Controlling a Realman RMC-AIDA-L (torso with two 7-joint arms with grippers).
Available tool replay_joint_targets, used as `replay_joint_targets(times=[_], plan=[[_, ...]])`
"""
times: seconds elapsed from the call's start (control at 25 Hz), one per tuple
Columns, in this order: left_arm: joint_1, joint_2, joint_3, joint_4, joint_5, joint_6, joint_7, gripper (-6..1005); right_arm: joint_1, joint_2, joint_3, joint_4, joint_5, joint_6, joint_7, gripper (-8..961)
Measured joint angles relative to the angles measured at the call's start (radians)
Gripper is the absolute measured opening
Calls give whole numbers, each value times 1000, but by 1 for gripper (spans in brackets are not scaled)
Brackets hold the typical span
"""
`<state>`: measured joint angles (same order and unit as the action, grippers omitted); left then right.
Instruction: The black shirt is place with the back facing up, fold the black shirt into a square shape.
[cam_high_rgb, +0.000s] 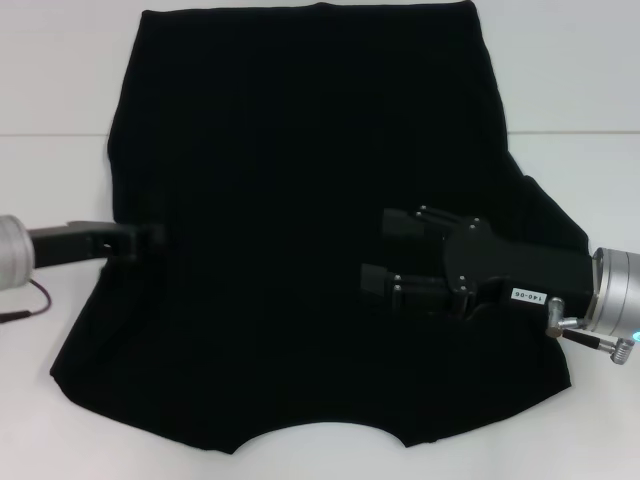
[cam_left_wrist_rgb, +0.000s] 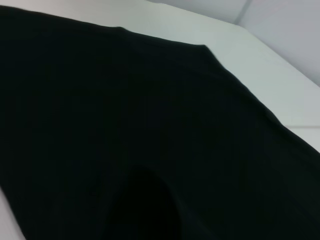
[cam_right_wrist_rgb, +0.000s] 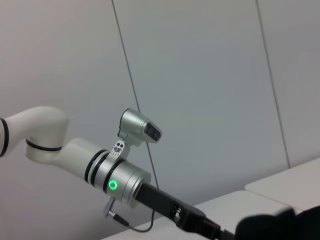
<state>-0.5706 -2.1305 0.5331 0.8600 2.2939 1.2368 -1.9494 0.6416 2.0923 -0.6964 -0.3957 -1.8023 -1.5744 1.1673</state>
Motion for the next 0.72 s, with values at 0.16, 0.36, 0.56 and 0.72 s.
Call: replay_joint_targets(times=[0.16,0.36,0.56,0.72], plan=[[-5,-16,8,-36,-1,-1,50,124,-5,0,0,0,0,-1,0,863],[-16,-20,15,-65,-1,-2,52,140,-5,-1,0,0,5,0,0,862],[-25,-21,16,-63,-40,100,55,199,-4,-4,0,-4,14,7,13,861],[0,-5,11,-85,-183,260,118,389,-4,-17,5,-27,20,32,105,860]])
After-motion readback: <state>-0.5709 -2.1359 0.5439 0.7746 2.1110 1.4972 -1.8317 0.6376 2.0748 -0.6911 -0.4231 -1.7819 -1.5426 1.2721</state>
